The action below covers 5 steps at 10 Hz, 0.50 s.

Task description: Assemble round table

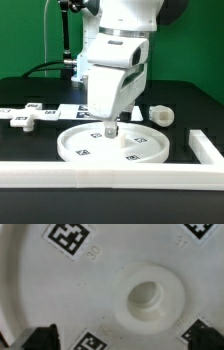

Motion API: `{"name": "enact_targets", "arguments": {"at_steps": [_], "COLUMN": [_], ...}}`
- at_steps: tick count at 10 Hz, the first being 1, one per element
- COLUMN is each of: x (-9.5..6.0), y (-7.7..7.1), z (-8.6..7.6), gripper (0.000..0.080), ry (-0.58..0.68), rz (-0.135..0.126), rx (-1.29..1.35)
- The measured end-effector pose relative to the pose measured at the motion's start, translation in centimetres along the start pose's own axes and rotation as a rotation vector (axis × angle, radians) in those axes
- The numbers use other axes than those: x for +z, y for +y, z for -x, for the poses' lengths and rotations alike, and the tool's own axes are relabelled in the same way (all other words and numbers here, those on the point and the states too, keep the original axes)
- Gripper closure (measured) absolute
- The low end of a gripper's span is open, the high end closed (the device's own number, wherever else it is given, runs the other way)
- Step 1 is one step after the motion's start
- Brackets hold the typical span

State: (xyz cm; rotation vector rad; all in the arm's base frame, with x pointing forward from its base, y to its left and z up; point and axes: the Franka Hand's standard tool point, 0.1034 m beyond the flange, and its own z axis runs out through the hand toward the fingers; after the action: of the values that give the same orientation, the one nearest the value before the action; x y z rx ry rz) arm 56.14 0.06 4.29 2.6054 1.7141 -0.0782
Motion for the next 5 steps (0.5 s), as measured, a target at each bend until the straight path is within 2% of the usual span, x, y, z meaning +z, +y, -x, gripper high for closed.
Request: {"name": "enact_targets", "arguments": {"at_steps": [3,5], "x": [0.4,1.6], "y": [-0.2,-0.8], "z": [0.4,0.9], "gripper": [0.0150,0.0150], "ry": [-0.005,-0.003], "rz": [-0.008,-0.012], "rx": [0.001,0.005]}}
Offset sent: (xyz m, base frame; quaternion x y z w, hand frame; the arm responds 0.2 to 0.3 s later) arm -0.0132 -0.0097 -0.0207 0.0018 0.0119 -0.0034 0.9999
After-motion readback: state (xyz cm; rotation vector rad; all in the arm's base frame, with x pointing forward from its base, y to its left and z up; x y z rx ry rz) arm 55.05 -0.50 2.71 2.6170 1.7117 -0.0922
